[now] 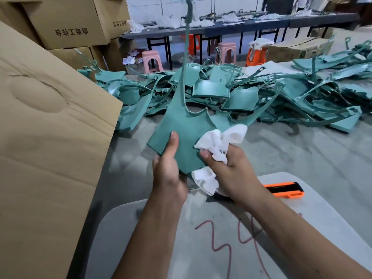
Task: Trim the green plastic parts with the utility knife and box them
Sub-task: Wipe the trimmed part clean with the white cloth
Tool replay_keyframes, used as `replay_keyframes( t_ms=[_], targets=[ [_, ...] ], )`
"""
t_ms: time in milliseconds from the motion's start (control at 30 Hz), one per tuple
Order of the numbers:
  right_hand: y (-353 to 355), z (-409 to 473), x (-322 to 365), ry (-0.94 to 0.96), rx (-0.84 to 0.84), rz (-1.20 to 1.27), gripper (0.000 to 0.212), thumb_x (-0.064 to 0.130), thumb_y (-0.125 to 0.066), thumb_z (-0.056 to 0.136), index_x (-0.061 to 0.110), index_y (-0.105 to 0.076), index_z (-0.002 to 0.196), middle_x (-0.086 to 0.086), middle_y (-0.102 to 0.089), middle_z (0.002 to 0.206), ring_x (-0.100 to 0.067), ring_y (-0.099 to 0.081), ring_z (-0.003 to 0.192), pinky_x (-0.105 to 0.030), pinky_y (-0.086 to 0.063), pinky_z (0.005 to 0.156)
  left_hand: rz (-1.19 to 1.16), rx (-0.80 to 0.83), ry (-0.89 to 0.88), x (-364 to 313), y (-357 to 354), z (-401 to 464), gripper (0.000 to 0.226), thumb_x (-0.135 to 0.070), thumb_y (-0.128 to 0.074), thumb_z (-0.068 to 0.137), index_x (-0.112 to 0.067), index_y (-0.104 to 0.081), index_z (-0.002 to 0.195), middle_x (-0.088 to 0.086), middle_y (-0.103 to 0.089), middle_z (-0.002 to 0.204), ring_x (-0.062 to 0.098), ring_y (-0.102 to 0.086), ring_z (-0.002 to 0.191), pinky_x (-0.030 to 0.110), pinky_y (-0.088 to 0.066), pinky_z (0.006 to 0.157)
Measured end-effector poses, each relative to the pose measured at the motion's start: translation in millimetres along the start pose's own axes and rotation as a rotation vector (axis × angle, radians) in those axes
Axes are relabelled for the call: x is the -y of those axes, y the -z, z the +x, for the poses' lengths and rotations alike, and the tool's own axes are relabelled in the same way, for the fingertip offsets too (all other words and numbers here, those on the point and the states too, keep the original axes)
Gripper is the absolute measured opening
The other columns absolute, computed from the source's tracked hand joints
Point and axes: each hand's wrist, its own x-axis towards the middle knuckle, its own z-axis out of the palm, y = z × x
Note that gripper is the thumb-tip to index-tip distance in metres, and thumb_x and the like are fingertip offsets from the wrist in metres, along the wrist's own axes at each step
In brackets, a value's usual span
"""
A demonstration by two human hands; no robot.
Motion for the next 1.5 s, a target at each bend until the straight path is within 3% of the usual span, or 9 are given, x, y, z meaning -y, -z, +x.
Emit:
replay_keyframes(
  t_ms=[100, 200, 333, 567, 700, 833, 1000, 1300, 1500],
  targets=[
    [16.0, 7.1, -0.7, -0.067, -0.087, -0.088, 0.046, 0.031, -0.060, 0.104, 0.006, -0.049, 0.067, 0.008, -0.039, 0.053, -0.010, -0.036, 0.049, -0.026, -0.032, 0.049, 0.225, -0.175, -0.259, -10.1, 12.6, 15.2, 0.031, -0.019, -0.081, 0.085, -0.011, -0.064, 0.110, -0.002, -0.078, 0.092, 0.018, -0.075, 0.093, 0.038, -0.061, 0.087],
    [25.0, 8.3, -0.2, -0.069, -0.079, -0.190, 0.052, 0.036, -0.057, 0.105, 0.021, -0.033, 0.061, 0.015, -0.028, 0.048, -0.006, -0.025, 0.043, -0.018, -0.024, 0.042, 0.548, -0.050, -0.338, -20.5, 28.2, 24.1, 0.028, -0.021, -0.080, 0.088, -0.014, -0.061, 0.107, -0.011, -0.077, 0.079, 0.005, -0.074, 0.077, 0.026, -0.059, 0.075],
    [19.5, 7.7, -2.7, -0.071, -0.161, -0.076, 0.046, 0.046, -0.053, 0.101, 0.011, -0.055, 0.072, 0.007, -0.047, 0.058, -0.011, -0.043, 0.054, -0.024, -0.036, 0.051, 0.634, -0.039, -0.379, -16.2, 27.3, 23.9, 0.029, -0.017, -0.080, 0.088, -0.012, -0.062, 0.111, 0.006, -0.078, 0.100, 0.028, -0.076, 0.093, 0.050, -0.062, 0.086],
    [14.3, -1.2, -0.3, 0.130, 0.124, 0.218, 0.035, 0.050, -0.051, 0.099, 0.033, -0.068, 0.124, 0.023, -0.072, 0.115, 0.003, -0.066, 0.107, -0.012, -0.050, 0.086, 0.363, -0.323, -0.401, -1.8, 18.5, 20.8, 0.019, -0.022, -0.075, 0.093, -0.016, -0.059, 0.101, 0.002, -0.075, 0.107, 0.020, -0.073, 0.100, 0.048, -0.058, 0.096],
    [17.5, 2.8, -2.5, 0.192, -0.111, 0.075, 0.022, 0.036, -0.068, 0.097, 0.015, -0.065, 0.090, -0.005, -0.060, 0.074, -0.009, -0.054, 0.064, -0.024, -0.046, 0.057, 0.441, -0.295, -0.350, 4.9, 10.9, 16.0, 0.019, -0.034, -0.068, 0.097, -0.020, -0.055, 0.097, 0.001, -0.073, 0.105, 0.022, -0.072, 0.098, 0.047, -0.058, 0.095],
    [16.9, 4.9, -1.5, 0.113, -0.276, 0.141, 0.025, 0.038, -0.063, 0.102, 0.024, -0.064, 0.082, 0.003, -0.050, 0.057, -0.011, -0.043, 0.042, -0.027, -0.039, 0.042, 0.612, -0.244, -0.409, 2.5, 8.8, 16.4, 0.020, -0.042, -0.062, 0.099, -0.023, -0.055, 0.099, -0.002, -0.071, 0.105, 0.021, -0.069, 0.098, 0.046, -0.057, 0.094],
    [20.1, 8.1, 1.5, -0.342, -0.402, 0.513, 0.020, 0.060, -0.065, 0.094, 0.040, -0.065, 0.093, 0.015, -0.071, 0.081, -0.002, -0.061, 0.056, -0.020, -0.040, 0.042, 0.645, -0.202, -0.314, 5.9, 4.9, 11.1, 0.024, -0.042, -0.059, 0.101, -0.018, -0.058, 0.104, 0.002, -0.072, 0.107, 0.026, -0.070, 0.099, 0.051, -0.057, 0.093],
    [22.2, 16.7, -5.3, -0.351, -0.512, 0.552, 0.031, 0.057, -0.064, 0.096, 0.041, -0.066, 0.071, 0.009, -0.072, 0.068, -0.009, -0.065, 0.053, -0.024, -0.047, 0.051, 0.813, -0.345, -0.322, -1.3, 10.1, 9.2, 0.048, -0.043, -0.042, 0.108, 0.000, -0.059, 0.094, 0.015, -0.067, 0.092, 0.035, -0.063, 0.088, 0.040, -0.050, 0.076],
    [57.6, 20.9, -28.9, -0.184, -0.576, -0.405, 0.045, 0.057, -0.061, 0.091, 0.020, -0.055, 0.116, 0.002, -0.066, 0.101, -0.031, -0.062, 0.097, -0.038, -0.047, 0.076, 0.647, -0.454, -0.274, 4.9, -2.3, -6.7, 0.048, -0.041, -0.048, 0.106, 0.000, -0.063, 0.085, 0.019, -0.068, 0.086, 0.036, -0.066, 0.084, 0.048, -0.056, 0.081]
  ],
)
